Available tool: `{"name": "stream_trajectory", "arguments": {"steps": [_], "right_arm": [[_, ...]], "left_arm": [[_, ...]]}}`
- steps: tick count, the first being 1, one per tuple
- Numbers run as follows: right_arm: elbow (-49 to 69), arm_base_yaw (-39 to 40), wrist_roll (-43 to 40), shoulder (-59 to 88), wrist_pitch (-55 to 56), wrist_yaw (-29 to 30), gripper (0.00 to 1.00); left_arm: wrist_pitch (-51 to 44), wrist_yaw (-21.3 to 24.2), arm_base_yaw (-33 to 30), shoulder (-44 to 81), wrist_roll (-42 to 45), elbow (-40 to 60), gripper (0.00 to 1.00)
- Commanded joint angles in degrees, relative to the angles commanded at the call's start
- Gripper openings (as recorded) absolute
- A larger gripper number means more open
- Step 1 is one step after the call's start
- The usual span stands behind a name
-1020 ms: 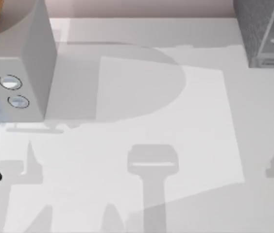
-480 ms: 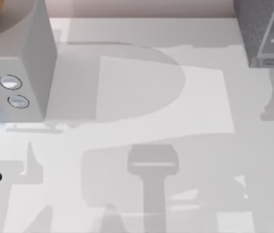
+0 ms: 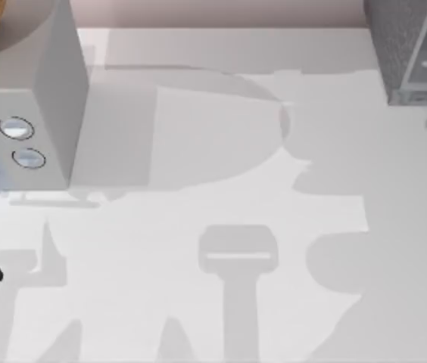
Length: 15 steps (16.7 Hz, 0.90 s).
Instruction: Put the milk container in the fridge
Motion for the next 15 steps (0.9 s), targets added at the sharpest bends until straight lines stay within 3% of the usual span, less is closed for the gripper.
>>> {"name": "stream_trajectory", "arguments": {"steps": [6,15], "right_arm": [[8.87,-2.48,0.17,18.84,10.85,-2.34,0.00],[11.52,-2.13,0.31,21.59,10.15,-2.36,0.00]], "left_arm": [[0.00,0.00,0.00,0.00,0.00,0.00,1.00],[0.00,0.00,0.00,0.00,0.00,0.00,1.00]]}}
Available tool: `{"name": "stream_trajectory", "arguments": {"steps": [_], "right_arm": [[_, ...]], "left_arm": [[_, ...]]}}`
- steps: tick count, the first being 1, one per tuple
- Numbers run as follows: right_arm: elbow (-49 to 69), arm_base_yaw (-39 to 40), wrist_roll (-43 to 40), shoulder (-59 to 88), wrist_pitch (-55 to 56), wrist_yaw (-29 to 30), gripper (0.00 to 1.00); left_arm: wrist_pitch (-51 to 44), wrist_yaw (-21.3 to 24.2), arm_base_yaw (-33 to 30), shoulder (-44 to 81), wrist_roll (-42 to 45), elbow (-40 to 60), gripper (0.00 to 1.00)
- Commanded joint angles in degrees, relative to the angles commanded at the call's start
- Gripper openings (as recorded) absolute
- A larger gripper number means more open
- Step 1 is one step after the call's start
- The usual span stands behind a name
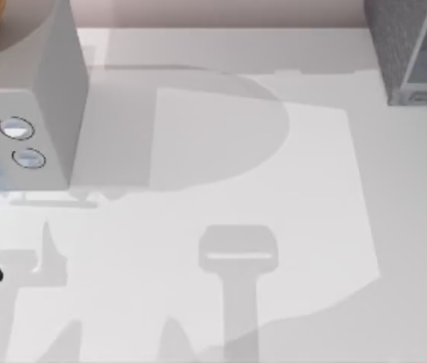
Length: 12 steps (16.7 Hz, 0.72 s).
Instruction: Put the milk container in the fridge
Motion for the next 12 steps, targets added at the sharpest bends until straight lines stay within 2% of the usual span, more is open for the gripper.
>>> {"name": "stream_trajectory", "arguments": {"steps": [9,12], "right_arm": [[28.99,2.31,-0.11,11.81,-15.98,2.64,0.00],[33.84,2.96,-0.17,13.47,-19.51,3.20,0.00]], "left_arm": [[0.00,0.00,0.00,0.00,0.00,0.00,1.00],[0.00,0.00,0.00,0.00,0.00,0.00,1.00]]}}
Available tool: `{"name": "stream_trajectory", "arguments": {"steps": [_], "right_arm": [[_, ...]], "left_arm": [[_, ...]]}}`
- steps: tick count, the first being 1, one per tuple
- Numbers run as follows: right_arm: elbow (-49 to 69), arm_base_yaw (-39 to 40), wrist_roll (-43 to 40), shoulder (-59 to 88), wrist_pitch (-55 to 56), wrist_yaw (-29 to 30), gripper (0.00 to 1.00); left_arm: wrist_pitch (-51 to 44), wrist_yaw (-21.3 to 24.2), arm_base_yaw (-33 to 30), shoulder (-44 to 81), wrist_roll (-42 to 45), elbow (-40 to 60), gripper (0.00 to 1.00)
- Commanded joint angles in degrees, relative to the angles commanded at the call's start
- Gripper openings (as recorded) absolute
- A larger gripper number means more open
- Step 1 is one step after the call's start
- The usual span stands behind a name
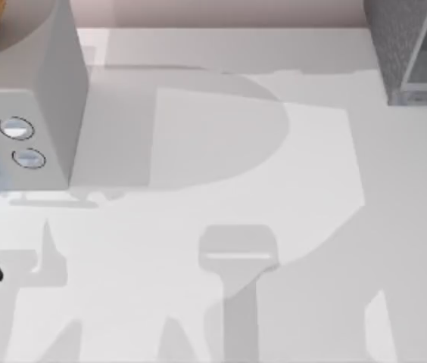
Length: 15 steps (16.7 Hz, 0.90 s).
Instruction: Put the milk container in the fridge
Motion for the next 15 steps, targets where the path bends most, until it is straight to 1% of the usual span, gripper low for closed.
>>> {"name": "stream_trajectory", "arguments": {"steps": [4,15], "right_arm": [[0.40,0.06,-0.01,0.14,-0.35,0.06,0.00],[0.40,0.06,-0.01,0.14,-0.35,0.06,0.83]], "left_arm": [[0.00,0.00,0.00,0.00,0.00,0.00,1.00],[0.00,0.00,0.00,0.00,0.00,0.00,1.00]]}}
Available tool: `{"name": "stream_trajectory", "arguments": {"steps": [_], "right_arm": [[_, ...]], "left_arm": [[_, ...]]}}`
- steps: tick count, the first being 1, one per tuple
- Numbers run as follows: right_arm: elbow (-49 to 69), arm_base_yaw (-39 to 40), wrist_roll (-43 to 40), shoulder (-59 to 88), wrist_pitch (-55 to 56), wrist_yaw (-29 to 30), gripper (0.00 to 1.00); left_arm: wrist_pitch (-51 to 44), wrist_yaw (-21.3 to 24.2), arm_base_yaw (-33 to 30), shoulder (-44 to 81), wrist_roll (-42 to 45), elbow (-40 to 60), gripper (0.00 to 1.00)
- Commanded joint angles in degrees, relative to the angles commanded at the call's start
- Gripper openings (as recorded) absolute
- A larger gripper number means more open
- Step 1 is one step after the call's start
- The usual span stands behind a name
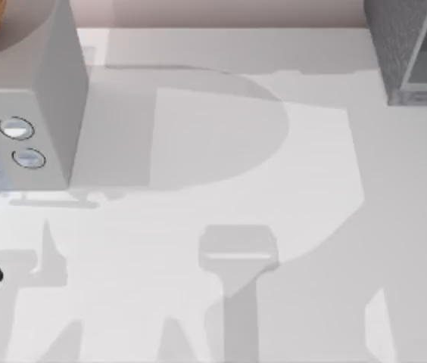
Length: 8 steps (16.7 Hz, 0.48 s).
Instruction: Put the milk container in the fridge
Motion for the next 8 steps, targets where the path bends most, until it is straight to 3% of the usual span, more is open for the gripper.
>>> {"name": "stream_trajectory", "arguments": {"steps": [2,8], "right_arm": [[0.00,0.00,0.00,0.00,0.00,0.00,0.98],[0.00,0.00,0.00,0.00,0.00,0.00,1.00]], "left_arm": [[0.00,0.00,0.00,0.00,0.00,0.00,1.00],[0.00,0.00,0.00,0.00,0.00,0.00,1.00]]}}
